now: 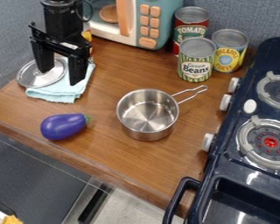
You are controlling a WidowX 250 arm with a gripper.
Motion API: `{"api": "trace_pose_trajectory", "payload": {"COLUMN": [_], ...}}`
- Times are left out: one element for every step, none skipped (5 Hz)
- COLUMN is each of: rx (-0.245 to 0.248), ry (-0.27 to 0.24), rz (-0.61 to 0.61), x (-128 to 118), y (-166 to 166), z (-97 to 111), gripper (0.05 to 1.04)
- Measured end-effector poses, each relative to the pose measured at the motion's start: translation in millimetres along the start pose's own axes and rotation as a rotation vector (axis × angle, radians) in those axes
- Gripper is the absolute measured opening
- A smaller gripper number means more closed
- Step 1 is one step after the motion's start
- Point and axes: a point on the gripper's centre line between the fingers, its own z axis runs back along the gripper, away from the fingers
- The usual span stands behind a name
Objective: Move the blue object below the blue cloth
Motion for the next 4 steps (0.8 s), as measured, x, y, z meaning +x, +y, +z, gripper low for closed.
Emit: {"api": "trace_pose_trajectory", "payload": {"rx": [-0.01,-0.018,-0.007,0.011], "ry": [0.032,0.046,0.067,0.076], "rz": [-0.01,-0.047,-0.077,-0.081], "x": [-2,-9,-20,-26], "y": [-2,-4,-5,-4], "z": [-10,-20,-28,-31], "gripper": [0.999,0.999,0.999,0.999]}}
